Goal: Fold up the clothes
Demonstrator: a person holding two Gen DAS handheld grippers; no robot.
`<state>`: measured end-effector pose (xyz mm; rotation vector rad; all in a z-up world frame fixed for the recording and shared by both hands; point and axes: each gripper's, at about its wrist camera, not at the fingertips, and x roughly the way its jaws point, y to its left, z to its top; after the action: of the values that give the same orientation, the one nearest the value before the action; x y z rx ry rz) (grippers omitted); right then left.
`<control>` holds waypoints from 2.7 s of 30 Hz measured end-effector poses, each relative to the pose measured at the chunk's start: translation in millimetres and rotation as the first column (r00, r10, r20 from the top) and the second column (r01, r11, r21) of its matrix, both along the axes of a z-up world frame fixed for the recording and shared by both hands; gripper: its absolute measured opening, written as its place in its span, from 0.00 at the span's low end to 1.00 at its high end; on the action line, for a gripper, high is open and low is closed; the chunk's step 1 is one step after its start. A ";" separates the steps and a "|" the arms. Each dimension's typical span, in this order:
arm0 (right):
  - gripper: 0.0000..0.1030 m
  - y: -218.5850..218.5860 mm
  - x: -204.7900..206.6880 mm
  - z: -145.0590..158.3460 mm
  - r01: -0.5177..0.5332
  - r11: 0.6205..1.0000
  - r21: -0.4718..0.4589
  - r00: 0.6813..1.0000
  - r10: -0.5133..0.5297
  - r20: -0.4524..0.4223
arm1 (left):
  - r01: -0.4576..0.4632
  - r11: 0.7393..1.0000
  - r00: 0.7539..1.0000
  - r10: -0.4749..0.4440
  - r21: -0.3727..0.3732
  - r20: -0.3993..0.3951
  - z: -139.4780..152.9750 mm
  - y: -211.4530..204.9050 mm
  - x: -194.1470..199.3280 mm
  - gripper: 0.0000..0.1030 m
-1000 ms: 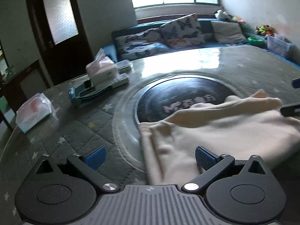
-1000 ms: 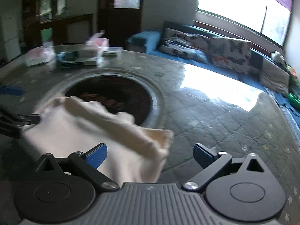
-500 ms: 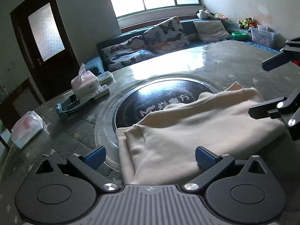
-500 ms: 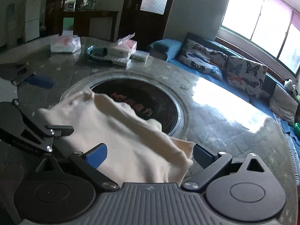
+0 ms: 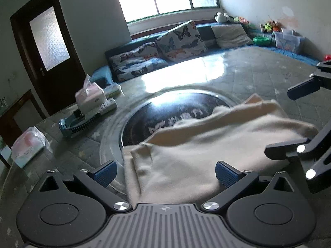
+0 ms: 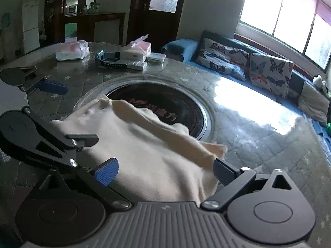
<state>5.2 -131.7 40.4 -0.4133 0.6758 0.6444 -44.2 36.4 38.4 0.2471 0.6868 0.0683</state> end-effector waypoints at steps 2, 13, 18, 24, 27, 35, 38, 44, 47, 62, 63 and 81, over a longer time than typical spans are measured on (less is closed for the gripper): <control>0.95 0.7 1.3 -7.5 0.014 1.000 0.002 1.000 -0.014 -0.012 | -0.003 1.000 1.000 0.003 0.011 -0.014 -7.7 -0.7 0.3 1.00; 0.95 -7.3 2.1 -33.9 0.055 0.998 0.038 0.995 -0.052 -0.083 | -0.016 1.000 1.000 0.015 -0.017 -0.018 -16.9 4.6 -0.2 1.00; 0.95 -10.4 -0.1 -33.0 0.047 0.998 0.040 0.995 -0.043 -0.087 | -0.029 0.998 0.999 0.028 -0.060 -0.021 -17.8 10.1 -3.1 1.00; 0.93 -23.0 -0.9 -16.7 0.084 0.994 0.075 0.995 -0.080 -0.053 | -0.031 0.997 0.999 0.030 -0.064 -0.014 -19.0 11.5 -5.2 1.00; 0.92 -27.1 3.3 -23.0 0.106 0.993 0.058 0.993 -0.102 -0.060 | -0.031 0.997 1.000 0.030 -0.066 -0.009 -20.0 11.7 -6.0 1.00; 0.92 -33.3 6.4 -25.7 0.105 0.993 0.061 0.992 -0.101 -0.078 | -0.025 0.998 1.000 0.025 -0.062 -0.003 -17.9 13.5 -8.6 1.00; 0.90 -40.5 7.9 -15.2 0.122 0.989 0.082 0.992 -0.118 -0.051 | -0.028 0.998 1.000 0.028 -0.059 0.002 -14.3 15.5 -11.2 1.00; 0.86 -52.2 18.6 -28.2 0.184 0.982 0.039 0.982 -0.181 -0.056 | -0.039 0.998 0.999 0.039 -0.054 -0.001 -16.6 21.0 -14.9 1.00; 0.86 -54.4 20.2 -37.8 0.192 0.981 0.031 0.979 -0.190 -0.068 | -0.046 0.996 0.999 0.046 -0.071 -0.005 -16.8 23.4 -15.4 1.00; 0.86 -56.8 48.4 -39.7 0.231 0.972 0.043 0.971 -0.227 -0.081 | -0.133 0.987 0.991 0.132 -0.093 -0.014 -14.6 52.3 -16.9 1.00; 0.86 -57.2 49.2 -37.8 0.230 0.972 0.046 0.971 -0.226 -0.081 | -0.136 0.985 0.991 0.135 -0.105 -0.018 -13.9 54.0 -17.3 1.00; 0.85 -56.6 77.1 -25.4 0.273 0.960 0.064 0.961 -0.270 -0.052 | -0.171 0.974 0.985 0.171 -0.150 -0.014 -4.8 74.0 -26.8 1.00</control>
<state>82.3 -188.3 15.1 -0.2356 0.7336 0.4153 -71.0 110.4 33.6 0.0428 0.7097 0.1800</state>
